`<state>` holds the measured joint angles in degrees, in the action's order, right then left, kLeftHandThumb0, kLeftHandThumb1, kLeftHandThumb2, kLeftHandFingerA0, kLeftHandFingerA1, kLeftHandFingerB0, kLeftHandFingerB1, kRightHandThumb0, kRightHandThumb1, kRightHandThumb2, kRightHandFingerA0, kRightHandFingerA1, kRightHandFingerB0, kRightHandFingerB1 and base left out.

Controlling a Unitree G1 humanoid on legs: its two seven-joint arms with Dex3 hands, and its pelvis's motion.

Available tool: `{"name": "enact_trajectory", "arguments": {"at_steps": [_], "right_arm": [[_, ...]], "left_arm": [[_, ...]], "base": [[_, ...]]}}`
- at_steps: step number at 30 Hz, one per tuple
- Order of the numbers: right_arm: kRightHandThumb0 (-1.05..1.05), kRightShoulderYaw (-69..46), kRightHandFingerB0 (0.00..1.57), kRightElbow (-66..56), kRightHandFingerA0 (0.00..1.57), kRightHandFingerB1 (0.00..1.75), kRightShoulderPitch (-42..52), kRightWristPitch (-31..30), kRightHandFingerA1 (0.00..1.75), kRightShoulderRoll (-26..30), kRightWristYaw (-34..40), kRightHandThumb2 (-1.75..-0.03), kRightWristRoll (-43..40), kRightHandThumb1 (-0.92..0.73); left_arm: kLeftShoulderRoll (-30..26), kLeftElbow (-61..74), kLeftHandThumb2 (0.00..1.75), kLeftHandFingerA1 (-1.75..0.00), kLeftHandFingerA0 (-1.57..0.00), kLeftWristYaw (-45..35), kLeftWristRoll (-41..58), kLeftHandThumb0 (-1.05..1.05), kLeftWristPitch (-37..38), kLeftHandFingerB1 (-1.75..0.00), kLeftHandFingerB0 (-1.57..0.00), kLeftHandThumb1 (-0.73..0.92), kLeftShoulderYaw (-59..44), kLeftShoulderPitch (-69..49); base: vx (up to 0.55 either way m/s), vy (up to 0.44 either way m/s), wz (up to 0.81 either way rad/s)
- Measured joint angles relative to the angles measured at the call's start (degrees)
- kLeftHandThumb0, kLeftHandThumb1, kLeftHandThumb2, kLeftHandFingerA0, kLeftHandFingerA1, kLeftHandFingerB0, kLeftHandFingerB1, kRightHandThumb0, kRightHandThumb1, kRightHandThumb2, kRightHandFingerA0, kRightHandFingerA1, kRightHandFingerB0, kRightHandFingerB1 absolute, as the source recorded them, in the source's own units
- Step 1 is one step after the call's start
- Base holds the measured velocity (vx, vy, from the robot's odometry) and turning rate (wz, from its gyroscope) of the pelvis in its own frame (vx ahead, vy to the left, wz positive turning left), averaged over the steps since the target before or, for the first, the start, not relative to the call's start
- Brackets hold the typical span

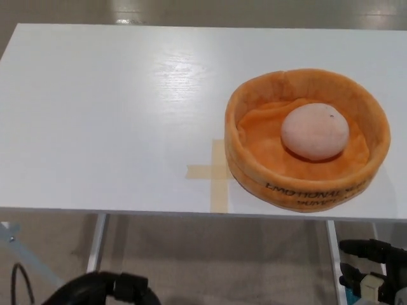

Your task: Use the left hand to pick up the pink round toy on the left and place it inside the orange plate on the desk.

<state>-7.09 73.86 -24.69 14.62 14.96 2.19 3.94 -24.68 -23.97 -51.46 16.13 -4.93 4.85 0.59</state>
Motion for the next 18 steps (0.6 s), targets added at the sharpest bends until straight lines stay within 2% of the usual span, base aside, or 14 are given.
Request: {"name": "enact_trajectory", "arguments": {"at_steps": [2,4,8,9,12,15,16,17,18], "right_arm": [[-0.19,0.0,0.71,0.0,0.81,0.52,0.0,0.0,0.63,0.0,0.0,-0.58,0.0,-0.60],[-0.18,0.0,0.71,0.0,0.81,0.52,0.0,-0.1,0.63,0.0,0.0,-0.58,0.0,-0.61],[-0.18,0.0,0.70,0.0,0.80,0.53,0.0,-0.1,0.63,0.1,0.0,-0.58,0.0,-0.61],[-0.19,0.0,0.71,0.0,0.81,0.52,0.0,-0.1,0.61,0.1,0.0,-0.57,0.0,-0.61],[-0.20,0.0,0.71,0.0,0.80,0.52,0.0,-0.1,0.62,0.0,0.0,-0.57,0.0,-0.60],[-0.21,0.0,0.72,0.0,0.81,0.52,0.0,-0.1,0.63,0.0,0.0,-0.57,0.0,-0.60],[-0.19,0.0,0.72,0.0,0.81,0.52,0.0,-0.1,0.63,0.0,0.0,-0.57,0.0,-0.60],[-0.19,0.0,0.72,0.0,0.81,0.52,0.0,-0.1,0.63,0.0,0.0,-0.57,0.0,-0.60],[-0.19,0.0,0.71,0.0,0.80,0.52,0.0,-0.1,0.61,0.0,0.0,-0.57,0.0,-0.60]], "left_arm": [[0.1,-1.1,0.89,-1.31,-0.86,0.2,-0.2,-0.12,0.2,-1.11,-0.89,0.71,0.0,0.0],[0.2,-3.4,0.90,-1.28,-0.85,2.6,-2.3,-0.13,1.8,-1.08,-0.89,0.69,0.2,0.7],[0.1,-5.0,0.89,-1.22,-0.84,6.4,-5.5,-0.11,3.9,-1.04,-0.87,0.71,1.2,1.9],[0.1,-5.5,0.85,-1.16,-0.87,7.4,-6.3,-0.15,4.3,-0.98,-0.89,0.72,1.5,2.3],[0.0,-7.4,0.85,-1.18,-0.88,10.4,-8.6,-0.14,5.5,-0.98,-0.89,0.73,2.6,3.7],[0.2,-11.2,0.80,-1.13,-0.92,14.0,-10.6,-0.14,6.2,-0.88,-0.94,0.72,3.2,6.0],[0.4,-12.8,0.75,-0.99,-0.99,15.2,-11.1,-0.20,6.5,-0.64,-0.90,0.70,3.3,6.9],[0.5,-13.2,0.75,-0.99,-0.99,15.6,-11.2,-0.20,6.5,-0.64,-0.90,0.70,3.3,7.2],[0.6,-14.1,0.68,-0.92,-1.00,16.3,-11.5,-0.24,6.6,-0.53,-0.81,0.74,3.3,7.7]], "base": [[0.00,0.000,0.00],[0.00,0.000,0.00],[0.00,0.000,0.00],[0.00,0.000,0.00],[0.00,0.000,0.00],[0.00,0.000,0.00],[0.00,0.000,0.00],[0.00,0.000,0.00],[0.00,0.000,0.00]]}}
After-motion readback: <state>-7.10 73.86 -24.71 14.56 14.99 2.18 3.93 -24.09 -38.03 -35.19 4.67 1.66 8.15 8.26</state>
